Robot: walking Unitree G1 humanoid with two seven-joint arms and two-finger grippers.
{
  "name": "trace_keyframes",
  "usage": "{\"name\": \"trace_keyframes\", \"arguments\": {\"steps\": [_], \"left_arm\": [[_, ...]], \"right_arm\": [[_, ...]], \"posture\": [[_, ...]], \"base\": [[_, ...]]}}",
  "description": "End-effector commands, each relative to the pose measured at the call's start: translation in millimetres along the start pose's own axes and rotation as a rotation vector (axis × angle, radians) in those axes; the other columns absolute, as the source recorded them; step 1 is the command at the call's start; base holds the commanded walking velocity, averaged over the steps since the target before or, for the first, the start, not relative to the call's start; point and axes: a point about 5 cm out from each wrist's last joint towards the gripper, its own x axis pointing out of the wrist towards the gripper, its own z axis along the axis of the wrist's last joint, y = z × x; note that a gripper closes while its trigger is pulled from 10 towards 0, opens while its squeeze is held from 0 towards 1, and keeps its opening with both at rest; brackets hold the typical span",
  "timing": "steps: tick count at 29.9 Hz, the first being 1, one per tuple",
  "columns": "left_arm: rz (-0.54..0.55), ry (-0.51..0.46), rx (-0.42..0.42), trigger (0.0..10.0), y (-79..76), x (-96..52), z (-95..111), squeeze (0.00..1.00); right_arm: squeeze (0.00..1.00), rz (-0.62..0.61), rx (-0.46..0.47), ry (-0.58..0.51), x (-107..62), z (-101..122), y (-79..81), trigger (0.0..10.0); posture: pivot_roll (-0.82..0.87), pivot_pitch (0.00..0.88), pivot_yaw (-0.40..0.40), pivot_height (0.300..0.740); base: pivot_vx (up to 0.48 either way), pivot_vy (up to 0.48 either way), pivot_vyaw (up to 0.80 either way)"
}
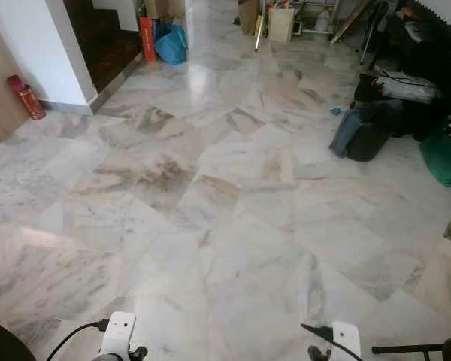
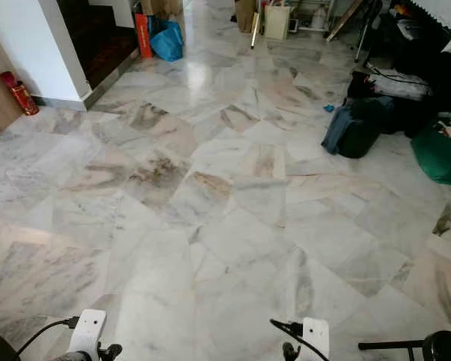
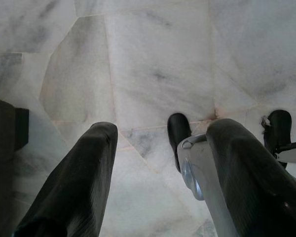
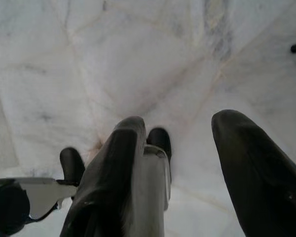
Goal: Move the pillow to the sofa from floor
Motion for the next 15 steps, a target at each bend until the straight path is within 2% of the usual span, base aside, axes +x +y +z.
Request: {"name": "trace_keyframes", "arguments": {"steps": [1,15], "left_arm": [[0.001,0.009,0.020,10.0,1.5,-0.3,-1.2,0.00],[0.001,0.009,0.024,10.0,2.7,-0.5,-1.5,0.00]], "right_arm": [[0.00,-0.007,0.010,0.009,-1.2,-5.4,-1.5,10.0],[0.00,0.009,0.010,-0.017,0.7,4.4,1.0,10.0]], "posture": [[0.05,0.015,0.002,0.740],[0.06,0.013,-0.002,0.740]], "base": [[0.000,0.000,0.00],[0.000,0.000,0.00]]}}
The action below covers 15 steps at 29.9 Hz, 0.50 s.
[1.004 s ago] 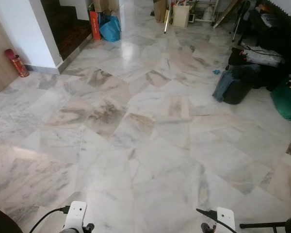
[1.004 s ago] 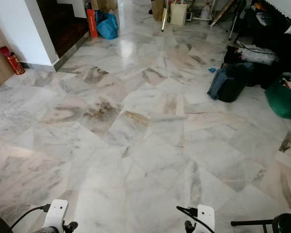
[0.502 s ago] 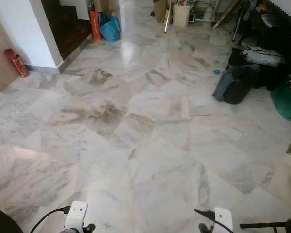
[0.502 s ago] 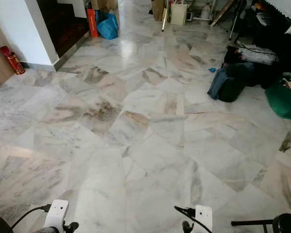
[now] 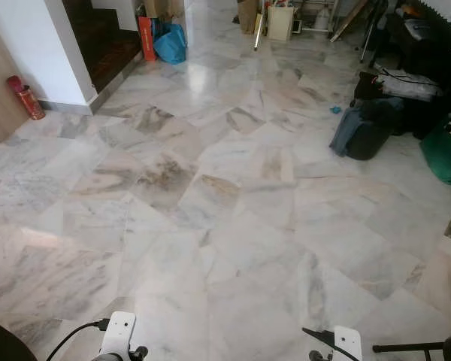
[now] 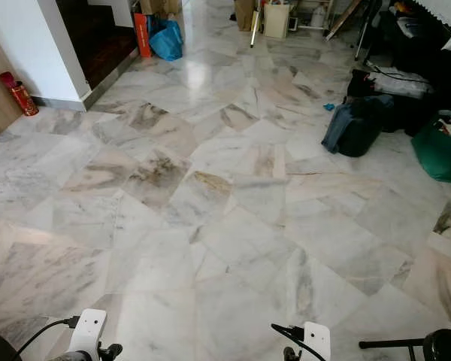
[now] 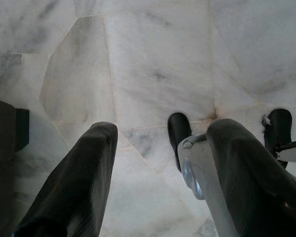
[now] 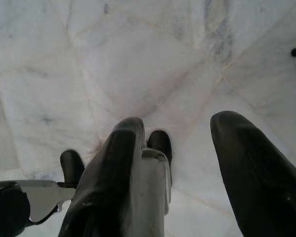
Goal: Move the pillow to the sofa from floor
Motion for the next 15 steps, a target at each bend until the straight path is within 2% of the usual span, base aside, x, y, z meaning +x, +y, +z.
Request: {"name": "trace_keyframes", "arguments": {"steps": [1,7,8,9,10,15], "left_arm": [[0.006,0.010,0.020,10.0,3.4,-0.6,-1.9,0.00],[0.005,0.016,0.023,10.0,3.9,-0.7,-2.6,0.00],[0.005,0.017,0.023,10.0,4.0,-0.7,-2.6,0.00],[0.005,0.017,0.024,10.0,4.0,-0.7,-2.6,0.00],[0.005,0.018,0.025,10.0,4.0,-0.7,-2.5,0.00],[0.004,0.017,0.026,10.0,3.8,-0.5,-1.7,0.00]], "right_arm": [[0.00,0.000,0.010,-0.002,-0.4,-1.5,-0.1,10.0],[0.00,0.005,0.044,-0.008,-0.5,-2.3,0.7,10.0],[0.57,0.007,0.048,-0.009,-0.6,-2.6,0.7,10.0],[0.57,0.008,0.048,-0.009,-0.7,-2.8,0.7,10.0],[1.00,0.013,0.053,-0.010,-0.9,-3.5,0.9,10.0],[1.00,0.014,0.049,-0.017,-0.4,-2.0,2.9,10.0]], "posture": [[0.06,0.014,-0.001,0.740],[0.05,0.015,0.001,0.740],[0.05,0.015,0.001,0.740],[0.05,0.015,0.001,0.740],[0.05,0.015,0.001,0.740],[0.05,0.014,0.001,0.740]], "base": [[0.000,0.000,0.00],[0.000,0.000,0.00],[0.000,0.000,0.00],[0.000,0.000,0.00],[0.000,0.000,0.00],[0.000,0.000,0.00]]}}
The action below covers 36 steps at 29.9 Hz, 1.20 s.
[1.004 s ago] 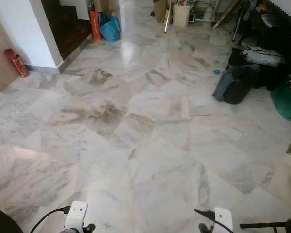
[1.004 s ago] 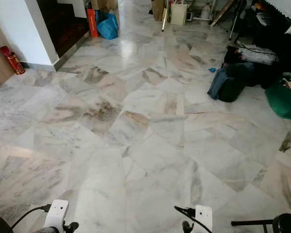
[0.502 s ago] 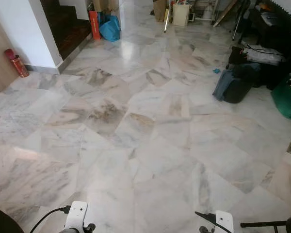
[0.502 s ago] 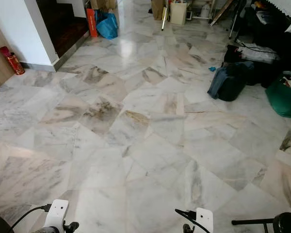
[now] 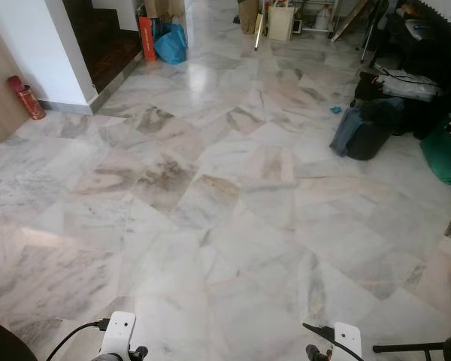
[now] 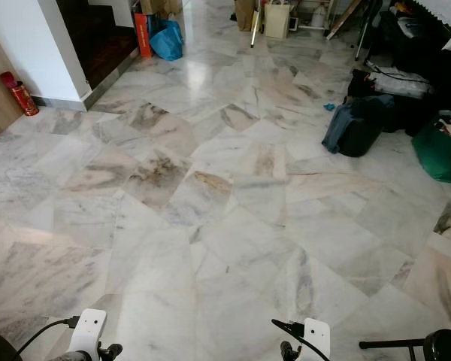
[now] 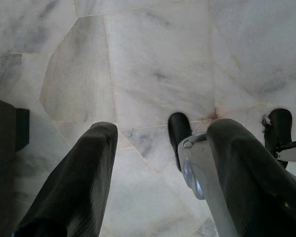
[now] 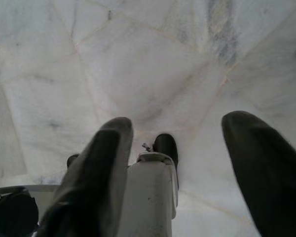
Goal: Move the pillow to the sofa from floor
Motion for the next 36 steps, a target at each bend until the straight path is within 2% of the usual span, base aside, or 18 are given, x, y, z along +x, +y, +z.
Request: {"name": "trace_keyframes", "arguments": {"steps": [1,7,8,15,36], "left_arm": [[0.003,0.017,0.026,10.0,3.5,-0.5,-1.7,0.00],[0.002,0.015,0.027,10.0,3.5,-0.4,-0.9,0.00],[0.002,0.015,0.027,10.0,3.5,-0.4,-0.8,0.00],[0.002,0.015,0.026,10.0,3.6,-0.4,-0.9,0.00],[-0.003,0.015,0.022,10.0,2.7,-0.4,-1.2,0.00]], "right_arm": [[1.00,0.000,0.015,-0.002,-0.3,-1.9,1.0,10.0],[0.98,-0.001,0.012,-0.005,-0.1,-1.0,1.4,10.0],[0.00,0.000,0.007,-0.005,-0.1,-1.0,1.4,10.0],[0.00,-0.001,0.000,-0.001,-0.1,-1.4,1.3,10.0],[0.00,-0.003,-0.006,0.003,-0.4,-1.8,0.0,10.0]], "posture": [[0.05,0.014,0.001,0.740],[0.05,0.014,0.001,0.740],[0.05,0.014,0.001,0.740],[0.06,0.013,0.002,0.740],[0.05,0.020,-0.004,0.740]], "base": [[0.000,0.000,0.00],[0.000,0.000,0.00],[0.000,0.000,0.00],[0.000,0.000,0.00],[-0.311,0.000,0.00]]}}
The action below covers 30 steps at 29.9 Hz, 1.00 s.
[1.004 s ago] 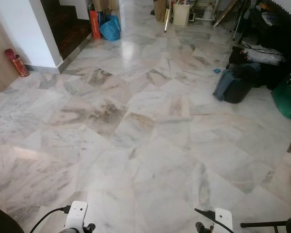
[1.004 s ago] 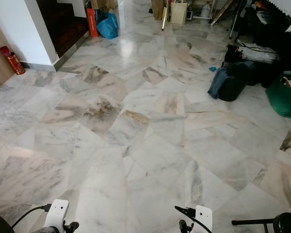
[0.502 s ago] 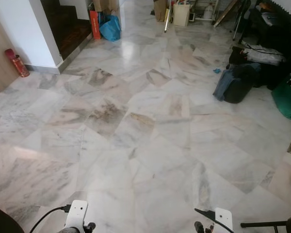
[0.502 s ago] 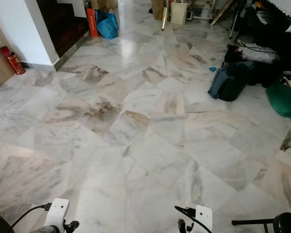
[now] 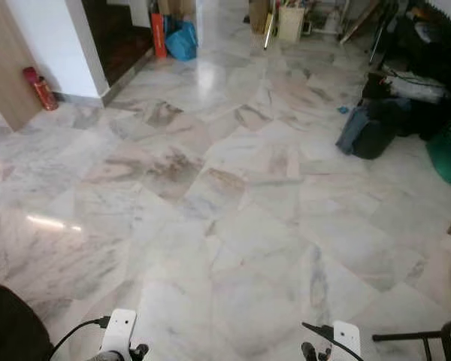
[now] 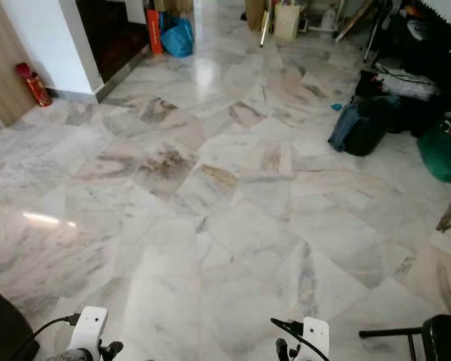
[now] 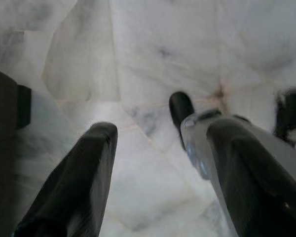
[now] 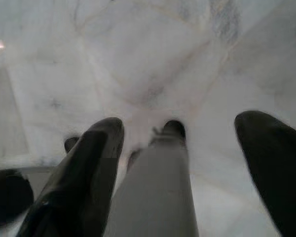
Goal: Move the pillow to the sofa from floor
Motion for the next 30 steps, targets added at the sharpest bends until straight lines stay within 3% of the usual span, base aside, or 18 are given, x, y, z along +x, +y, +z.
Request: {"name": "trace_keyframes", "arguments": {"steps": [1,30], "left_arm": [[-0.009,0.042,0.013,10.0,-1.6,-1.5,-12.2,0.00],[-0.015,0.043,0.013,10.0,-2.0,-1.5,-12.2,0.00]], "right_arm": [[0.00,-0.002,-0.009,-0.013,1.0,6.2,-0.5,10.0],[0.00,0.003,-0.019,-0.012,1.1,6.5,-0.5,10.0]], "posture": [[0.05,0.020,-0.004,0.740],[0.05,0.025,-0.007,0.740]], "base": [[-0.326,0.000,0.00],[-0.327,0.000,0.00]]}}
